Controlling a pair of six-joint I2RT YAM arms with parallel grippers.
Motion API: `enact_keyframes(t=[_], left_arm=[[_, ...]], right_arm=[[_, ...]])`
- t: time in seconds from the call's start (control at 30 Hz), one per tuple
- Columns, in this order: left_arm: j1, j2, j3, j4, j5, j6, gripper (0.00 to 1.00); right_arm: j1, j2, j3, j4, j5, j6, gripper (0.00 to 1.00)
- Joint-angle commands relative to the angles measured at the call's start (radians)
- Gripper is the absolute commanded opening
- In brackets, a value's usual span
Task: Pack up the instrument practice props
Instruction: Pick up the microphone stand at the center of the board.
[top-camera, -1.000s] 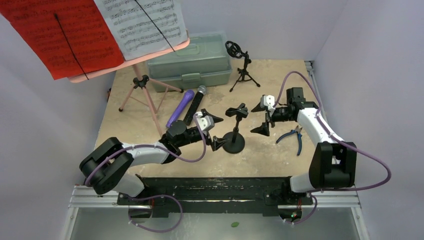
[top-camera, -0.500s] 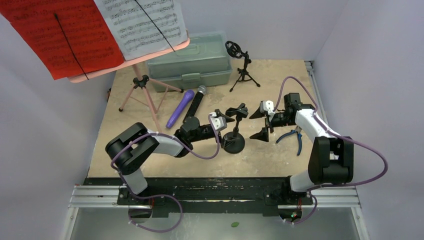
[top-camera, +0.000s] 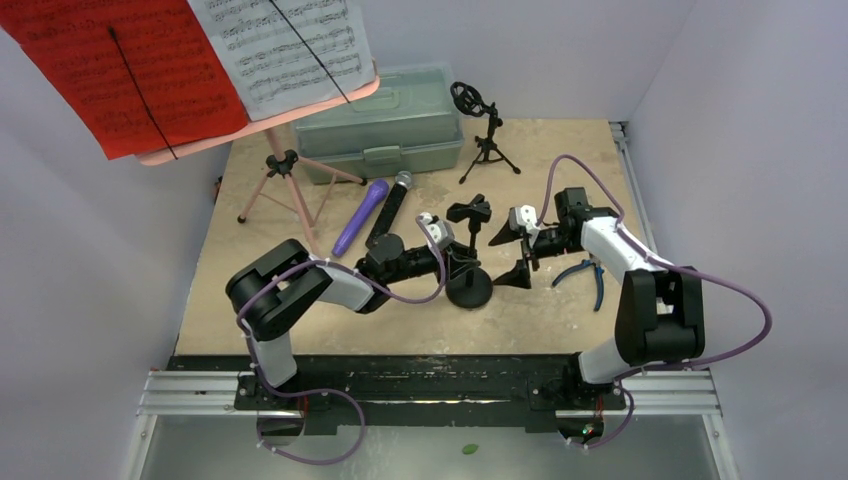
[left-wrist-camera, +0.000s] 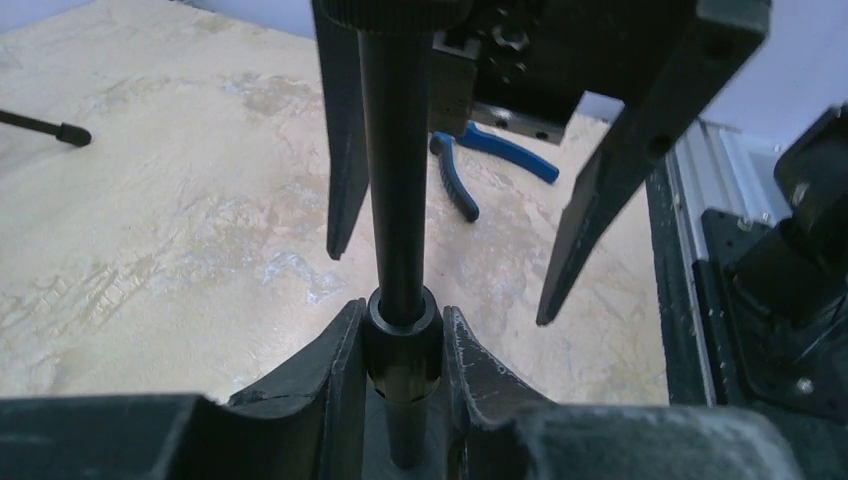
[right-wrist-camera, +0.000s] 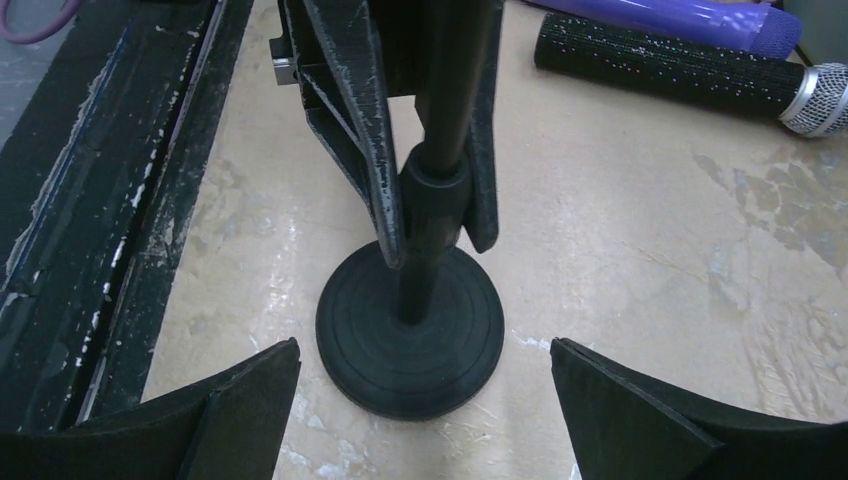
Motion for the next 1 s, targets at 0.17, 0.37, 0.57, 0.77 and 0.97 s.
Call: enact_keyframes(t=[0.17,0.37,0.57,0.77,0.97], left_arm=[[-0.014,-0.155,-0.034,0.242,-0.164,-0.341,0.00],[-0.026,-0.208,-0.028,0.246,-0.188,-0.387,0.00],[-0.042,-0.207,-0.029,0.269,-0.232,-0.420,0.00],[-0.046,-0.188,-0.037,0.331,-0.282,-0.494,0.00],[-0.046,-0.194,-0.047,0.249,-0.488,-0.732,0.00]], right_arm=[[0.096,-0.048,0.033,0.055,-0.046,0.249,0.99],[0.135,-0.103,0.030,0.147,-0.080,0.481,0.93],[0.152,-0.168,-0.021,0.370,-0.089,0.762,0.69],[0.160,-0.158,-0.026,0.431,-0.036,0.831,0.00],[0.161,-0.259,-0.113,0.706,0.169,1.067,0.00]])
